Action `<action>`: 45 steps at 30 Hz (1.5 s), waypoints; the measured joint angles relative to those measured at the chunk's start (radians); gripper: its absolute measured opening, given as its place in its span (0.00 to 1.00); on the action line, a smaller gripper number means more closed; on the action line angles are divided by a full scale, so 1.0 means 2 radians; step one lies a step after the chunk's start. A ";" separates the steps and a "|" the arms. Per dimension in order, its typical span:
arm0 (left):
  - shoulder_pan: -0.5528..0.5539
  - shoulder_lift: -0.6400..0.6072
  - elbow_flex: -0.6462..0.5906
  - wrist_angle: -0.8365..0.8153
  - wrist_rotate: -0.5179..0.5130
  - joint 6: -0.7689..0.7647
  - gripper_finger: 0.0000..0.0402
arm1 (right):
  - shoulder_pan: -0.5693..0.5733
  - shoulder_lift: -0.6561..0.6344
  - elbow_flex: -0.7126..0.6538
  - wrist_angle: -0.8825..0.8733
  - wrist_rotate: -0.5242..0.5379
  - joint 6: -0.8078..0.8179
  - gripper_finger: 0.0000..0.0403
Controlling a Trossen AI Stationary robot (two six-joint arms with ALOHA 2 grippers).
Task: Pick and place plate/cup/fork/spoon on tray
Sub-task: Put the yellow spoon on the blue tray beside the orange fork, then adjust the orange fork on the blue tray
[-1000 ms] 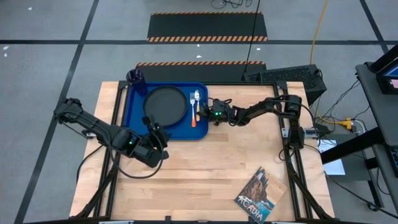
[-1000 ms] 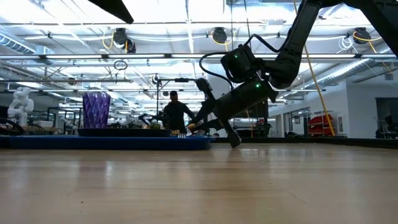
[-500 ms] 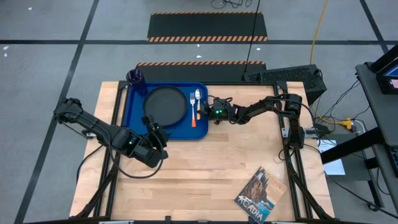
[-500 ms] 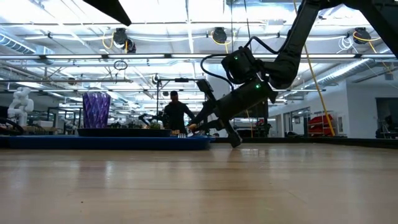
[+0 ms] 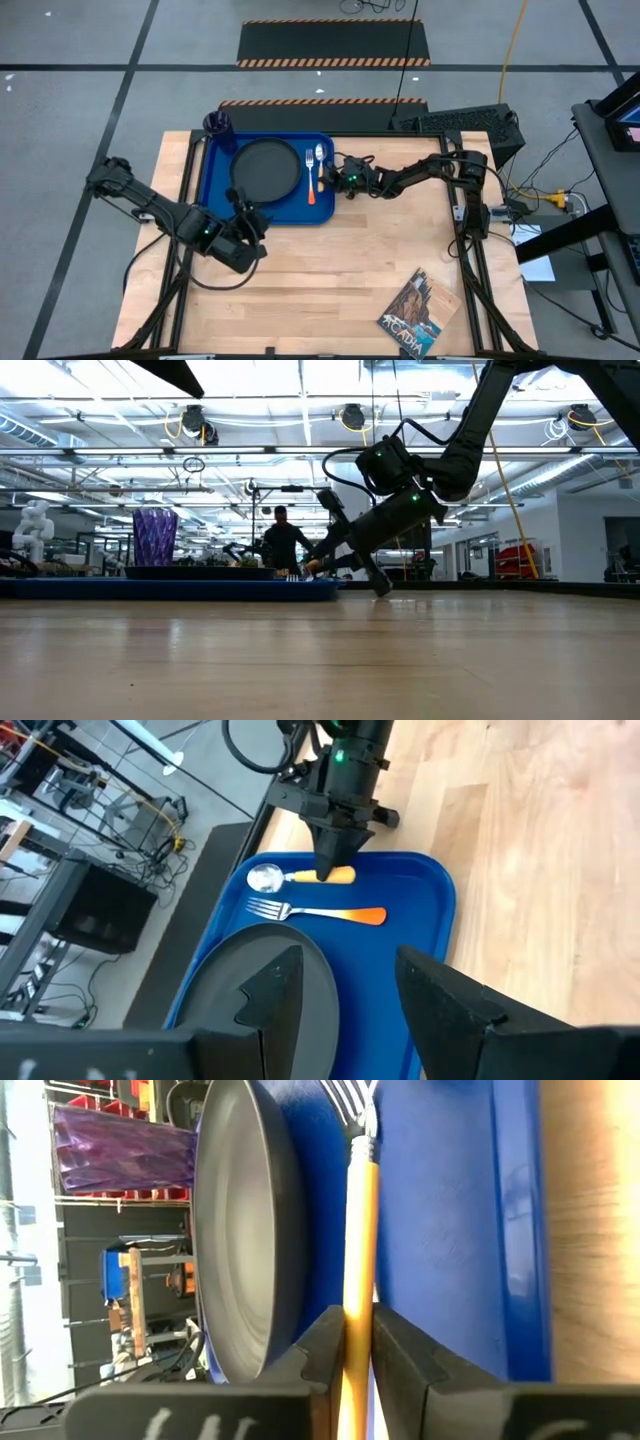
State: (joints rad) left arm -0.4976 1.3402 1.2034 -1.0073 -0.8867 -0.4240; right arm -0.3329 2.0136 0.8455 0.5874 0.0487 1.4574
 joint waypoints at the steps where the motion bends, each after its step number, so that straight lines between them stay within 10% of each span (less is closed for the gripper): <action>1: -0.002 -0.003 0.000 0.000 0.000 0.000 0.41 | -0.001 0.000 0.000 -0.003 0.000 0.000 0.11; 18: -0.053 -0.036 0.000 0.000 -0.006 -0.010 0.41 | 0.003 -0.011 -0.001 -0.005 0.001 -0.013 0.39; 45: -0.057 -0.039 0.000 0.006 -0.011 0.004 0.41 | 0.037 -0.103 -0.002 -0.089 0.025 -0.045 0.42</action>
State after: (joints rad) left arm -0.6121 1.2613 1.2037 -0.9943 -0.9092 -0.4164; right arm -0.2596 1.8080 0.8406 0.4084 0.0990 1.3676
